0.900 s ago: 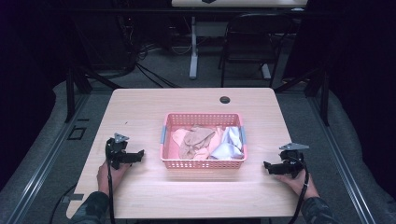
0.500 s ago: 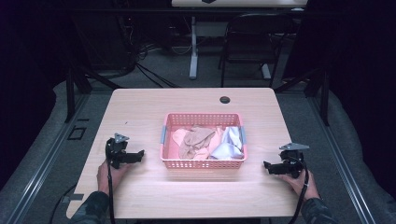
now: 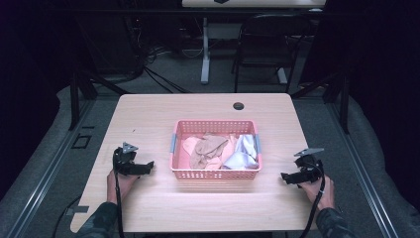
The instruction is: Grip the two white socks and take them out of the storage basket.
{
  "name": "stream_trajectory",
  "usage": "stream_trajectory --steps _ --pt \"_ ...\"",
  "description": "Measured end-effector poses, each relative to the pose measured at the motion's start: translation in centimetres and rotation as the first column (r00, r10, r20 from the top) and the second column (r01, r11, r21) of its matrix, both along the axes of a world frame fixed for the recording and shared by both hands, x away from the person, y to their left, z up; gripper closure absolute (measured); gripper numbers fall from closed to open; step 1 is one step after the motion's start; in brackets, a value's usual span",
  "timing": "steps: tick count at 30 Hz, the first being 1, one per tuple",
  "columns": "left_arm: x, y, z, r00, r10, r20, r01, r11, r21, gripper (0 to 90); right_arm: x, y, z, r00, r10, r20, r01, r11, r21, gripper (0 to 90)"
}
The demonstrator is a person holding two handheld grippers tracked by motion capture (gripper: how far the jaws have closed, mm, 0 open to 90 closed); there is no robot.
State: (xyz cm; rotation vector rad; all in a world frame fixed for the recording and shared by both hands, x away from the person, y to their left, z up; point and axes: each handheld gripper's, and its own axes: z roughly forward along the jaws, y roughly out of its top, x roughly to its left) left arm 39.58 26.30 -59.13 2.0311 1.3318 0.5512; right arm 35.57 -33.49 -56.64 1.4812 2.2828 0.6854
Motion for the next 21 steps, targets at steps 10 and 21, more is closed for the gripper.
stream_trajectory --steps 10,21 --pt "0.0 0.0 -0.1 1.0000 0.006 0.002 -0.006 1.0000 -0.004 0.0 -0.1 0.6 2.0 0.9994 0.022 -0.027 -0.022 1.000 0.004 0.0" --pt "0.1 -0.1 0.0 1.0000 0.007 0.004 -0.007 1.0000 -0.001 0.1 -0.6 1.5 5.5 0.9979 0.057 -0.029 -0.056 0.998 0.029 0.0"
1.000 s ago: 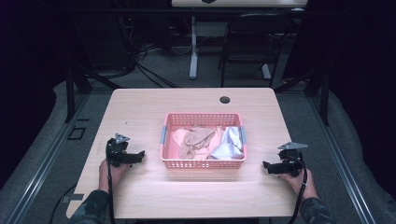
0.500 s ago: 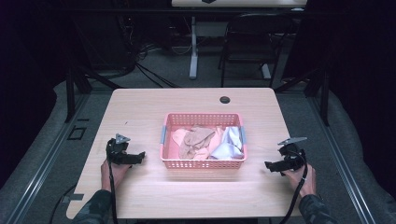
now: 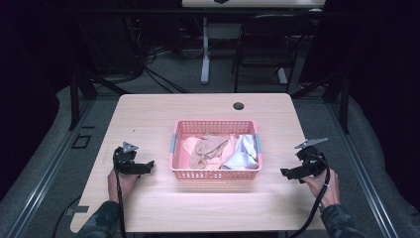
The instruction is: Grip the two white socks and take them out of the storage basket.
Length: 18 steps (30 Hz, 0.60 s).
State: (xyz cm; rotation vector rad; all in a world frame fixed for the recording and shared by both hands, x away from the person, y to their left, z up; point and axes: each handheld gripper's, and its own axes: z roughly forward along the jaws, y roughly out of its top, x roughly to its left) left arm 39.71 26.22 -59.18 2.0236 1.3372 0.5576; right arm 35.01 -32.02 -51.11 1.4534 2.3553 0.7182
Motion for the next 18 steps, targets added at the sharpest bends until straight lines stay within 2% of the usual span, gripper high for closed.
stream_trajectory --steps 4,8,9,10,14,18 --pt "0.0 0.0 0.0 1.0000 0.000 0.001 0.000 1.0000 0.000 0.2 -0.2 0.5 1.6 0.9997 0.021 0.009 -0.021 1.000 -0.004 0.0" --pt "0.0 0.0 0.0 1.0000 0.002 0.000 -0.002 1.0000 -0.002 0.2 -0.1 0.9 2.3 0.9994 0.034 0.009 -0.034 0.999 -0.004 0.0" --pt "0.0 0.0 0.0 1.0000 0.002 0.000 -0.002 1.0000 -0.001 0.3 -0.1 1.2 2.7 0.9989 0.046 0.003 -0.046 0.999 -0.009 0.0" --pt "0.0 0.0 0.0 1.0000 0.002 0.000 -0.002 1.0000 -0.001 0.3 0.0 1.6 3.3 0.9985 0.051 0.018 -0.051 0.999 -0.010 0.0" --pt "0.0 0.0 0.0 1.0000 0.002 0.000 -0.002 1.0000 -0.002 0.3 0.1 2.5 4.1 0.9971 0.073 0.024 -0.073 0.997 -0.011 0.0" --pt "0.0 0.0 0.0 1.0000 0.002 0.000 -0.002 1.0000 -0.002 0.3 0.2 4.1 5.6 0.9921 0.121 0.035 -0.121 0.993 -0.007 0.0"
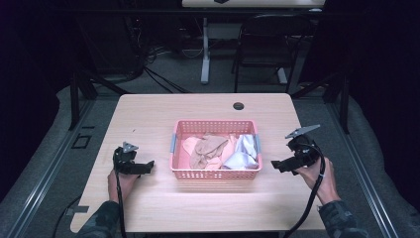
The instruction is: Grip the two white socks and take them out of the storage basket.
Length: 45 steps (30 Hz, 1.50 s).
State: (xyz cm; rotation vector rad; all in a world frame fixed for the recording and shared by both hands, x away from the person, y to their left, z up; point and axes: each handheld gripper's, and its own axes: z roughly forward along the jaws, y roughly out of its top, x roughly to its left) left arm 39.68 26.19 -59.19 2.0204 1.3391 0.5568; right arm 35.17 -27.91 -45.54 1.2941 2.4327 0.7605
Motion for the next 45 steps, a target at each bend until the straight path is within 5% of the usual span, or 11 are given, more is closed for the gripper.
stream_trajectory --steps 12,23,28,30,35,45 --pt "0.0 0.0 0.0 1.0000 0.000 0.000 0.000 1.0000 0.000 0.3 0.4 4.5 2.2 0.9938 0.109 0.021 -0.109 0.994 -0.009 0.0" --pt "0.0 0.0 0.0 1.0000 -0.001 0.000 0.001 1.0000 0.000 0.3 1.3 8.1 1.7 0.9820 0.187 -0.024 -0.188 0.982 -0.020 1.8" --pt "0.0 0.0 0.0 1.0000 -0.001 0.000 0.001 1.0000 0.000 0.3 2.0 8.8 0.8 0.9794 0.188 -0.073 -0.189 0.982 0.001 15.4" --pt "0.0 0.0 0.0 1.0000 -0.002 0.000 0.002 1.0000 0.000 0.3 2.3 9.2 0.1 0.9772 0.185 -0.104 -0.189 0.982 -0.025 29.1" --pt "0.0 0.0 0.0 1.0000 -0.002 0.000 0.002 1.0000 0.000 0.3 2.5 9.5 -0.7 0.9779 0.169 -0.123 -0.176 0.983 -0.048 47.3" --pt "0.0 0.0 0.0 1.0000 -0.002 -0.001 0.002 1.0000 0.000 0.3 2.7 9.2 -1.2 0.9741 0.142 -0.176 -0.157 0.985 -0.075 62.4"
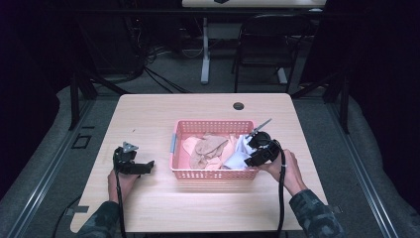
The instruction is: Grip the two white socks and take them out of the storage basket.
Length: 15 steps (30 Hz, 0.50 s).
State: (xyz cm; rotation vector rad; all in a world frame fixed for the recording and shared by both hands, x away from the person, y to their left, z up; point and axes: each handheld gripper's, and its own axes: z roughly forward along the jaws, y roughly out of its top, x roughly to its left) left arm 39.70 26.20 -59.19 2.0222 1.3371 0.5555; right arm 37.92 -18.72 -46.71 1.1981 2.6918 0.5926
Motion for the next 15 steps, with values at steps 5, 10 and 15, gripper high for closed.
stream_trajectory --steps 5,10,15 --pt "0.00 0.00 0.00 1.0000 0.000 0.000 0.000 1.0000 0.000 0.3 -0.02 0.08 -0.26 0.9997 0.005 -0.026 -0.005 1.000 -0.008 72.1" --pt "0.02 0.01 0.00 1.0000 -0.001 0.002 0.001 1.0000 0.001 0.3 -0.07 0.00 -0.16 0.9998 0.011 -0.017 -0.011 1.000 0.000 79.6" --pt "0.01 0.01 0.00 1.0000 -0.001 0.001 0.001 1.0000 0.000 0.3 -0.20 -0.08 0.24 0.9996 0.028 -0.002 -0.028 0.999 0.021 86.1"
